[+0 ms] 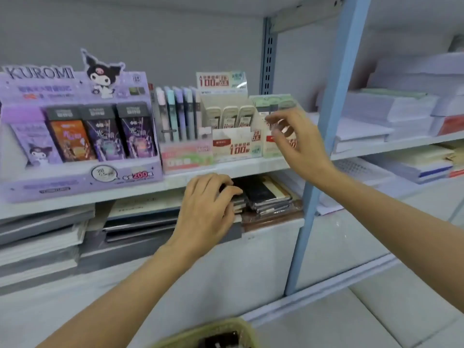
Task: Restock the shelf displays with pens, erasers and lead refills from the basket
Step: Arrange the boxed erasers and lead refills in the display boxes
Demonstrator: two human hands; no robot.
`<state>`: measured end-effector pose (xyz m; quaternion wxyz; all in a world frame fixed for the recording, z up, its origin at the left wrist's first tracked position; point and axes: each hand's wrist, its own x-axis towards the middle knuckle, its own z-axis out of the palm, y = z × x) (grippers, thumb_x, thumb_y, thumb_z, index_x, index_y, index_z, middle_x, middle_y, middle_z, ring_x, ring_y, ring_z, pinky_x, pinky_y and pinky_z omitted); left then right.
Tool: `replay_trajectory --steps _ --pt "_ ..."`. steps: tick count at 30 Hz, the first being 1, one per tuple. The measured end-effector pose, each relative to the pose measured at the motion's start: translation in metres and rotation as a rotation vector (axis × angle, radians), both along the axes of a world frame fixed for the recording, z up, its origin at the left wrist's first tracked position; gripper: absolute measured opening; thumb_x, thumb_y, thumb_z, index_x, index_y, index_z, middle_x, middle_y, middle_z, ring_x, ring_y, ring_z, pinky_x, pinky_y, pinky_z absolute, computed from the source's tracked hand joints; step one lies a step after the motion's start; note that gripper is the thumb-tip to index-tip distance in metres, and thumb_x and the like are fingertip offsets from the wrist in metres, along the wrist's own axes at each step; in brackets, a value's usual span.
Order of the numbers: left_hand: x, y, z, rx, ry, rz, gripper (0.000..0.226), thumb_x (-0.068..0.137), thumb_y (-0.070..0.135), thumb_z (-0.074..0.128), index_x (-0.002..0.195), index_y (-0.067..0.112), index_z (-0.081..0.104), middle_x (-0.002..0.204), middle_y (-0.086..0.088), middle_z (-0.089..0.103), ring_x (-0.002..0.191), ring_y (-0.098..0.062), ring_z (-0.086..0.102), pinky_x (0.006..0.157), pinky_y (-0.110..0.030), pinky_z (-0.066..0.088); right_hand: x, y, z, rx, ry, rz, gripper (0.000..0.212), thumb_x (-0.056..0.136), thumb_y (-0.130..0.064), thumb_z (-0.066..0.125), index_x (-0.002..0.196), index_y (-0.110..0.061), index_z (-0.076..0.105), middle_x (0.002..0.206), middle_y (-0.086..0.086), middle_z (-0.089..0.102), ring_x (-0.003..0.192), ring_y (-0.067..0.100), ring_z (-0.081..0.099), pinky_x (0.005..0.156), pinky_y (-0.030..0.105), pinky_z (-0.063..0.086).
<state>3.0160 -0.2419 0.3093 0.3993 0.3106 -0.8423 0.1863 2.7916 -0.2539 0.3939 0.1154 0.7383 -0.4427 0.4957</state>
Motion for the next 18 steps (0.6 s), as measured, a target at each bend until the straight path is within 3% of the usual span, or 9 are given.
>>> replay_trajectory --steps 4,7,11,13,15,17,18 --pt "0.064 0.022 -0.096 0.259 -0.009 0.091 0.022 0.076 -0.001 0.068 0.095 0.01 0.068 0.096 -0.007 0.061 0.089 -0.029 0.056 0.072 -0.038 0.041 0.071 0.028 -0.07 0.401 0.038 0.34 0.015 0.097 -0.014 0.052 0.103 -0.01 0.065 0.09 0.0 0.067 0.074 0.01 0.063 0.066 0.027 0.053" --pt "0.113 0.043 -0.177 0.554 -0.061 0.175 0.023 0.077 -0.001 0.068 0.095 0.012 0.068 0.095 -0.006 0.06 0.09 -0.03 0.058 0.072 -0.039 0.044 0.122 0.034 -0.144 0.795 0.192 0.463 0.016 0.099 -0.019 0.053 0.105 -0.011 0.067 0.087 0.001 0.068 0.07 0.008 0.065 0.066 0.025 0.055" --pt "0.167 0.075 -0.27 0.86 -0.153 0.3 0.019 0.08 0.012 0.062 0.097 0.005 0.07 0.099 -0.013 0.067 0.092 -0.037 0.064 0.073 -0.041 0.053 0.173 0.034 -0.262 1.24 0.369 0.487 0.022 0.099 -0.023 0.054 0.11 -0.007 0.064 0.1 0.012 0.07 0.079 0.017 0.065 0.076 0.026 0.051" --pt "0.181 0.09 -0.304 1.011 -0.192 0.353 0.041 0.086 0.023 0.048 0.113 0.0 0.067 0.118 -0.019 0.064 0.107 -0.038 0.063 0.084 -0.041 0.053 0.184 0.038 -0.323 1.376 0.452 0.408 0.029 0.098 -0.029 0.054 0.116 -0.007 0.061 0.112 0.012 0.067 0.095 0.021 0.062 0.082 0.028 0.047" --pt "0.192 0.103 -0.335 1.127 -0.264 0.405 0.054 0.096 0.025 0.042 0.147 0.007 0.037 0.155 -0.013 0.032 0.139 -0.03 0.037 0.108 -0.038 0.038 0.187 0.046 -0.379 1.55 0.464 0.282 0.037 0.098 -0.034 0.054 0.12 -0.005 0.055 0.116 0.013 0.063 0.103 0.027 0.06 0.082 0.033 0.046" --pt "0.199 0.113 -0.355 1.212 -0.306 0.395 0.064 0.101 0.028 0.038 0.155 0.014 0.007 0.163 -0.003 -0.001 0.15 -0.02 0.006 0.118 -0.03 0.02 0.187 0.061 -0.424 1.721 0.433 0.136 0.047 0.097 -0.039 0.052 0.122 0.001 0.047 0.105 0.014 0.059 0.096 0.028 0.057 0.071 0.034 0.041" --pt "0.2 0.117 -0.362 1.225 -0.307 0.384 0.065 0.102 0.028 0.037 0.155 0.014 0.003 0.163 -0.002 -0.007 0.151 -0.018 -0.002 0.119 -0.028 0.016 0.189 0.068 -0.442 1.774 0.397 0.062 0.05 0.097 -0.042 0.053 0.12 0.002 0.045 0.098 0.013 0.055 0.098 0.029 0.057 0.067 0.033 0.039"
